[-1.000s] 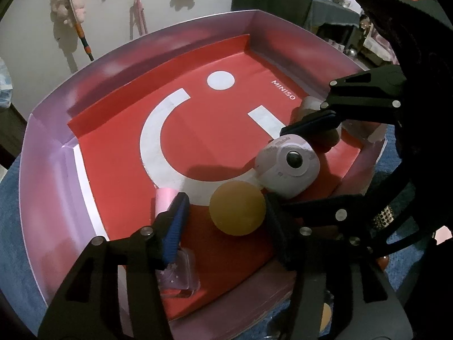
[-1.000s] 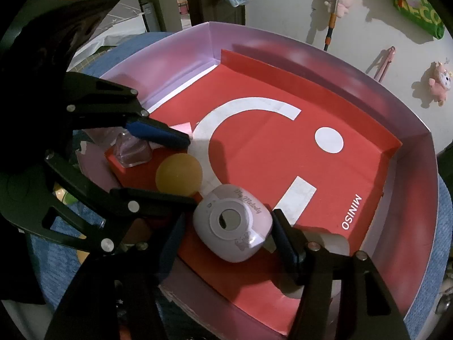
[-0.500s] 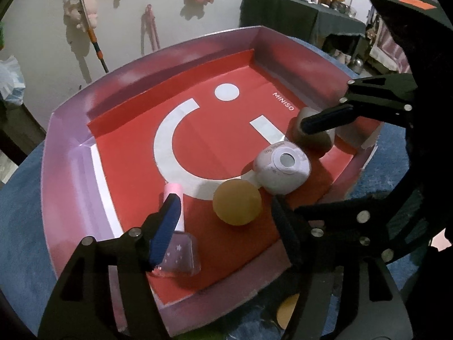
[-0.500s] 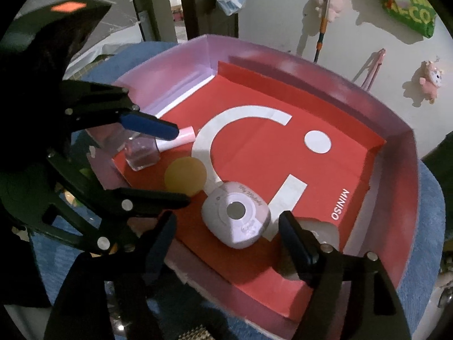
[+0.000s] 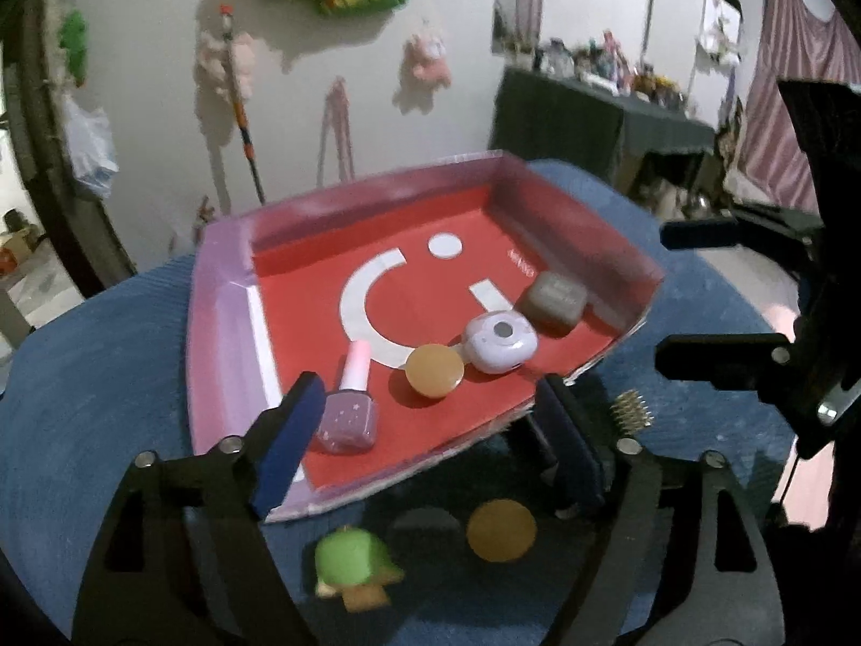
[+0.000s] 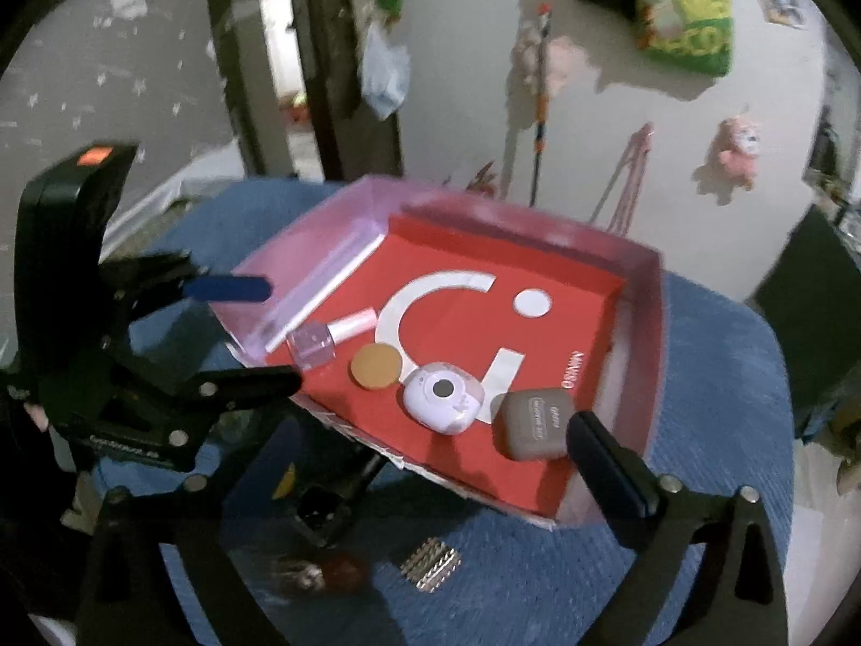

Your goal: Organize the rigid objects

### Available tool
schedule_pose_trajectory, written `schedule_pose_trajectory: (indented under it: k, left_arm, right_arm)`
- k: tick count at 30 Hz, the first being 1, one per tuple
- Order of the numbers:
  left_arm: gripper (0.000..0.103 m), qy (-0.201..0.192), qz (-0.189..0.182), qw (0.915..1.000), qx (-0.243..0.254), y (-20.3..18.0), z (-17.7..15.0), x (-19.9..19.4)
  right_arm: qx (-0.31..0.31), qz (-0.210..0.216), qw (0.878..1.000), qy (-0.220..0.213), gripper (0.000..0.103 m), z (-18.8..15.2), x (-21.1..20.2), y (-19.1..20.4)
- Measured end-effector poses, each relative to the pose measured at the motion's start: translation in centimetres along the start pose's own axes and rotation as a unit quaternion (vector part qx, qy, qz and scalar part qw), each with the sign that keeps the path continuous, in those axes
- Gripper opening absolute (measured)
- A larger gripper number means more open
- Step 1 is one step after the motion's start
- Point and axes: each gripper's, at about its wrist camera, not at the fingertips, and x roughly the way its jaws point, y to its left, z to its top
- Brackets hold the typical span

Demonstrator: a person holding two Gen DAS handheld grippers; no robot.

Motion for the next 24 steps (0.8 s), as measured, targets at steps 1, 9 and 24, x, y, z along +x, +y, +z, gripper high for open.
schedule_pose_trajectory:
  k: [1, 9, 24]
  left_arm:
    - [0.086, -0.010, 0.004, 0.9999, -0.003, -0.1, -0.2, -0.7]
    - [0.095, -0.106, 0.043, 0.9925, -0.043, -1.7, -3.3, -6.1]
    - [0.096, -0.127, 0.069, 0.9857, -0.086, -4.8, -11.1, -6.5]
  right_arm:
    - [0.007, 0.000, 1.000, -0.013, 0.103, -0.3, -1.0, 0.2]
    - [0.045, -0.025, 0.995, -0.082, 0.103, -2.8, -6.0, 2.3]
    - [0.124, -0.072, 0.980, -0.139, 0.103, -11.4, -6.2, 5.3]
